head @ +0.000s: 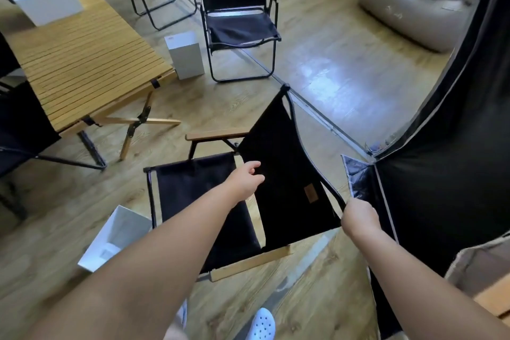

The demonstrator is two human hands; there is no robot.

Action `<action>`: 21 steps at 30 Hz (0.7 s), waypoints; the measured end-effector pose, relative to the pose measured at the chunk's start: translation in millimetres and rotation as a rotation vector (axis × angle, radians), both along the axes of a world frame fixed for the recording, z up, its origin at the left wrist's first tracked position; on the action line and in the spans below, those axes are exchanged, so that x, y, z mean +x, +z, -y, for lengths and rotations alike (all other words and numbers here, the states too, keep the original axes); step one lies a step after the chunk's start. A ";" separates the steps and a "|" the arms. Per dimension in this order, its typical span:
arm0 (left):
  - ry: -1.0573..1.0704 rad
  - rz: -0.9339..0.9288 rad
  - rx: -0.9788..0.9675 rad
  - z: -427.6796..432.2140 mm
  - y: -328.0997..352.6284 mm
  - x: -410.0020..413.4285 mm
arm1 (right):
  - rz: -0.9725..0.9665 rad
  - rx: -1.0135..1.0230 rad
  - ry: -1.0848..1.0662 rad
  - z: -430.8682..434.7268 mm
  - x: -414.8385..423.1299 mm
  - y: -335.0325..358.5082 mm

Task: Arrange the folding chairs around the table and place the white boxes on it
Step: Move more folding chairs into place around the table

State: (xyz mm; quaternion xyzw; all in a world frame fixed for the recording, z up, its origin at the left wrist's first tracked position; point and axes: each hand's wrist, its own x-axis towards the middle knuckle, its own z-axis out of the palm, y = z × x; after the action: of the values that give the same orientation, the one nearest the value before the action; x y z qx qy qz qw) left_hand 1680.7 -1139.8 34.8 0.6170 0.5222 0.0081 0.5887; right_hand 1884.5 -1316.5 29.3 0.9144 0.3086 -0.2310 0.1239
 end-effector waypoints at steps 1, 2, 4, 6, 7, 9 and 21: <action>-0.025 -0.005 0.011 -2.2 -0.4 -2.7 | -0.015 0.006 -0.060 2.4 -8.0 0.7; -0.051 -0.009 0.015 -4.4 -0.3 -5.3 | -0.028 0.012 -0.119 4.4 -15.8 0.6; -0.109 -0.017 0.012 -7.3 -0.3 -11.8 | -0.047 0.022 -0.206 6.4 -34.1 3.1; -0.173 -0.023 0.018 -9.4 -1.9 -22.0 | -0.066 0.032 -0.253 5.3 -57.5 6.6; -0.203 -0.027 0.018 -10.6 -2.3 -28.8 | -0.074 0.048 -0.284 3.7 -70.2 8.2; -0.257 -0.032 0.005 -14.1 -2.7 -46.8 | -0.086 0.055 -0.338 -2.8 -98.5 7.1; -0.368 -0.121 -0.029 -73.7 -20.0 -234.4 | -0.347 0.096 -0.390 -95.9 -282.2 -5.5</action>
State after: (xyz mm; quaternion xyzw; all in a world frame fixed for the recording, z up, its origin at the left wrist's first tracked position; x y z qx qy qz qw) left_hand 1446.3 -1066.0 14.8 0.6928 0.4349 -0.1444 0.5568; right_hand 1602.3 -1220.6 23.8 0.9082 0.1538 -0.3888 -0.0213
